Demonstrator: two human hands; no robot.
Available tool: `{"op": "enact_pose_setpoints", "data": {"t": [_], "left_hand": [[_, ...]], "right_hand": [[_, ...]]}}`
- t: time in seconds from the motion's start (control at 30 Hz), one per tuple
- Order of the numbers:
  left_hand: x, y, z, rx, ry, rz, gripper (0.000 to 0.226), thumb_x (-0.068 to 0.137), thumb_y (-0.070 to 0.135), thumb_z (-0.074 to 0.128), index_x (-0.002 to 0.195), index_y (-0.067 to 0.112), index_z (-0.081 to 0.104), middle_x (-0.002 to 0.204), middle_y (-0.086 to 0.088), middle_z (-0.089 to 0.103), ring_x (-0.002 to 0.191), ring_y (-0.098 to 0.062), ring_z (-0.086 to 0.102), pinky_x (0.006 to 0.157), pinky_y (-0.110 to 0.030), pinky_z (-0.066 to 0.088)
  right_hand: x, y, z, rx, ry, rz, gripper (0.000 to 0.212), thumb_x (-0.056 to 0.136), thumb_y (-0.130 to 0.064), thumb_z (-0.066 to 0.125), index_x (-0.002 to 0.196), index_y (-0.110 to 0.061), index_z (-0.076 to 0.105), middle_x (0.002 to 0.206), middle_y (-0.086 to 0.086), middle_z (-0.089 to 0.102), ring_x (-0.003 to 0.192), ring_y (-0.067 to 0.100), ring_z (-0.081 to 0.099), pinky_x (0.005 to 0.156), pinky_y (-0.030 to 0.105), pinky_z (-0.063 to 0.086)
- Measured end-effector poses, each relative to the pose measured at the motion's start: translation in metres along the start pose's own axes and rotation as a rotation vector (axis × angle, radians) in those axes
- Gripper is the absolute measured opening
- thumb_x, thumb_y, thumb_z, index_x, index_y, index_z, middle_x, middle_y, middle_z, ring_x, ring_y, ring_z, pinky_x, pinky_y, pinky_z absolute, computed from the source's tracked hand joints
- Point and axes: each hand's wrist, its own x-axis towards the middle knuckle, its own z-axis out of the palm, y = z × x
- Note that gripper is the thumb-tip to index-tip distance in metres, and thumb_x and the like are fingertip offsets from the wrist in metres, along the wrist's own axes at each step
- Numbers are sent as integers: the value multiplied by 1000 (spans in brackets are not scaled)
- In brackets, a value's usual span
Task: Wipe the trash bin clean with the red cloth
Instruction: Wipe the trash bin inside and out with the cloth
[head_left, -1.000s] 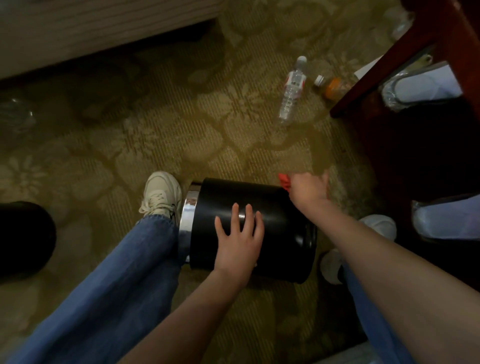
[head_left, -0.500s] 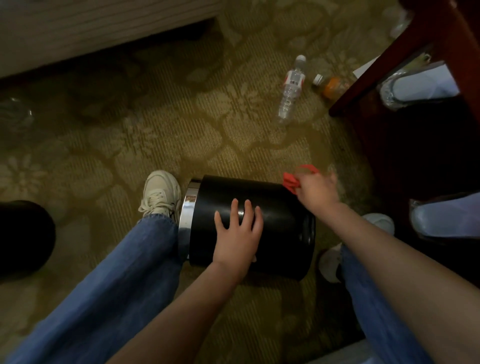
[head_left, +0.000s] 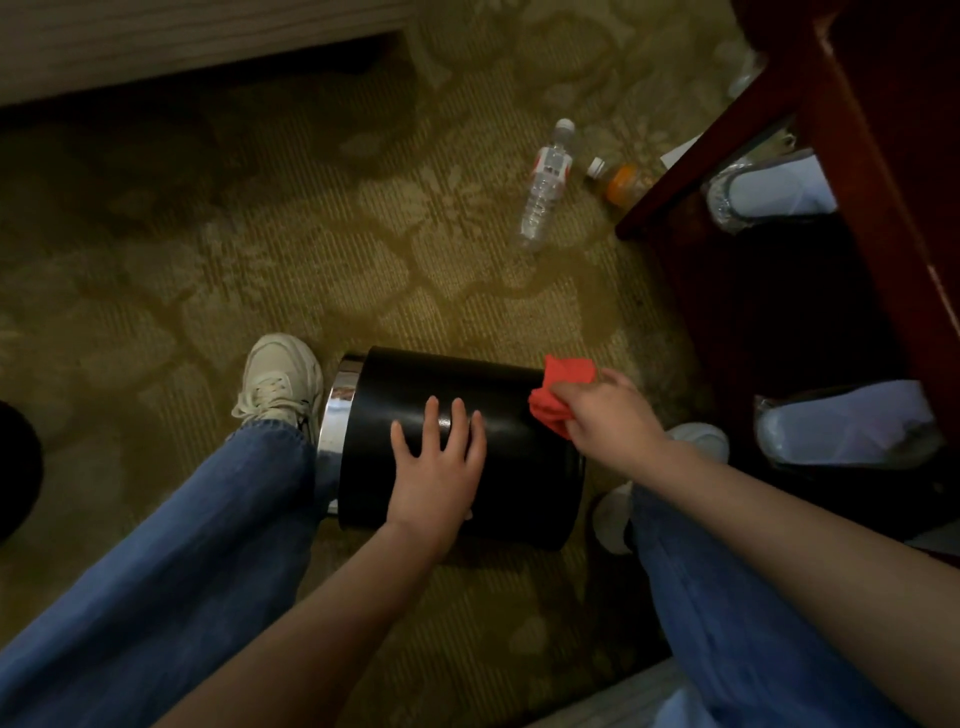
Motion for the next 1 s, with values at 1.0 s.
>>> {"op": "enact_pose_setpoints", "data": {"t": [1.0], "left_hand": [[1,-1,3,39,-6,19,102,89,43,56,145,8,-21,155,-20,-19,141,-44,-17,109,-67,8]], "right_hand": [[69,10,4,385,-85,395,22,91,-15,55,110,-12,65,114,7,64,105,28,60,82,26,44]]}}
